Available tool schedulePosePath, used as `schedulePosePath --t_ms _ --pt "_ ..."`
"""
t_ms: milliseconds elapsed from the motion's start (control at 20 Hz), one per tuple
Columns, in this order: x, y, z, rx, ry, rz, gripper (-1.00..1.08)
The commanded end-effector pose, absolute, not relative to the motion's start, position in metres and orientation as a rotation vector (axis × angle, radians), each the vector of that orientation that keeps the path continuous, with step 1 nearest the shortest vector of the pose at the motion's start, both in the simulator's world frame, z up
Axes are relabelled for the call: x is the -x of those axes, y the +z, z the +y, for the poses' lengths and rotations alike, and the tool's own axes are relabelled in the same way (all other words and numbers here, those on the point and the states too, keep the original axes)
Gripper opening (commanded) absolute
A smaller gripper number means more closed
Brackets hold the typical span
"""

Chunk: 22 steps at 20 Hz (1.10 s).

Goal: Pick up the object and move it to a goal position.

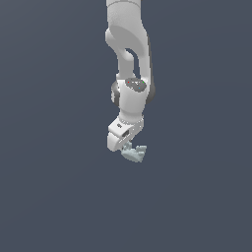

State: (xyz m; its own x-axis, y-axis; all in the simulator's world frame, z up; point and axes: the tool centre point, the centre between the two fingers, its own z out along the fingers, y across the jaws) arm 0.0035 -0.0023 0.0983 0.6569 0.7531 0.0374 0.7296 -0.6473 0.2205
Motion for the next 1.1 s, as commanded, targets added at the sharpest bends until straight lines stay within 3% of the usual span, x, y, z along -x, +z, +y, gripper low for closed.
schedulePosePath --t_ms 0,1050 --pt "0.003 0.102 -0.02 -2.687 0.187 1.213 -1.0" --pt "0.066 0.137 -0.212 -2.686 0.188 1.212 -1.0"
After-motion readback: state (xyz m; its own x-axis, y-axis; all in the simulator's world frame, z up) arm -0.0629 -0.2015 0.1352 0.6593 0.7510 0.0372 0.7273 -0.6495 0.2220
